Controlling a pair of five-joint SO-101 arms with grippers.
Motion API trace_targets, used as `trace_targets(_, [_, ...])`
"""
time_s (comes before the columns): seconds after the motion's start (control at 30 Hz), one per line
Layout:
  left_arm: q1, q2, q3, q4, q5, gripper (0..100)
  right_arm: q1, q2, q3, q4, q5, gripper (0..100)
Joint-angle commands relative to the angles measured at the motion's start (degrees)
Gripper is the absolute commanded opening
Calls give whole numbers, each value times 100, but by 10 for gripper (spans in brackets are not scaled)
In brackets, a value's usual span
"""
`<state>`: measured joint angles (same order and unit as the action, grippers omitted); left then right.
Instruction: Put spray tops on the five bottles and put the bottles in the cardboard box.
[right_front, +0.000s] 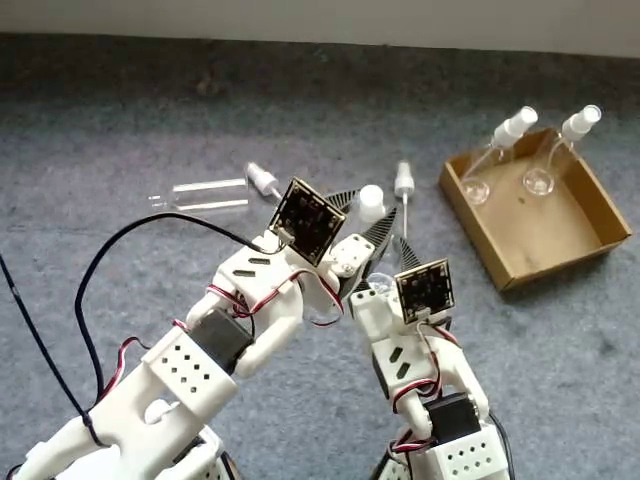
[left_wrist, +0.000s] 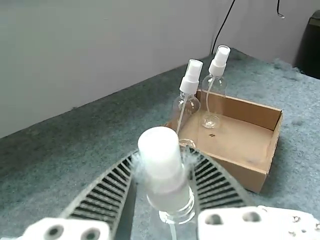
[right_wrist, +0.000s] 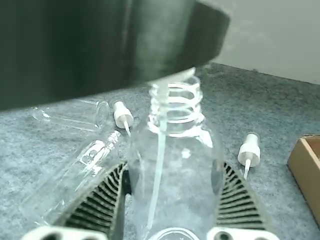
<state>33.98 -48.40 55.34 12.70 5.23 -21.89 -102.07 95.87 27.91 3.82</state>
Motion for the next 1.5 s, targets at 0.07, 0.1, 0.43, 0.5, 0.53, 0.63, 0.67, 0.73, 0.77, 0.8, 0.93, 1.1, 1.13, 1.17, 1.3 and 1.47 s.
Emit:
trace_targets(0.07, [57,-40,-171,-141,-26,5,75,-101,681,22,-18,135])
trace_targets(0.1, [84,-40,-198,-141,-26,5,75,-101,681,22,-18,135])
trace_targets(0.43, [92,-31,-215,-158,-26,5,75,-101,681,22,-18,135])
trace_targets(0.5, [92,-22,-189,-387,-26,5,75,-101,681,22,-18,135])
trace_targets(0.53, [75,-22,-180,-501,-26,5,75,-101,681,22,-18,135])
trace_targets(0.63, [84,75,-198,-589,-26,5,75,-101,681,22,-18,135])
trace_targets(0.67, [84,207,-215,-598,-26,5,75,-101,681,22,-18,135])
trace_targets(0.73, [57,558,-303,-607,-26,5,75,-101,681,22,-18,135])
trace_targets(0.77, [57,725,-347,-607,-26,5,75,-101,681,22,-18,135])
trace_targets(0.8, [75,875,-356,-607,-26,5,75,-101,681,22,-18,135])
trace_targets(0.93, [207,936,-347,-607,-26,5,75,-101,681,22,-18,135])
trace_targets(1.1, [215,813,-347,-589,-26,5,75,-101,681,22,-18,135])
trace_targets(1.13, [207,804,-338,-589,-26,5,75,-101,681,22,-18,135])
trace_targets(1.17, [198,804,-330,-580,-26,5,75,-101,681,13,-18,135])
trace_targets(1.3, [207,787,-224,-580,-26,5,75,-101,681,13,-18,135])
trace_targets(1.47, [198,787,-224,-580,-26,5,75,-101,681,13,-18,135])
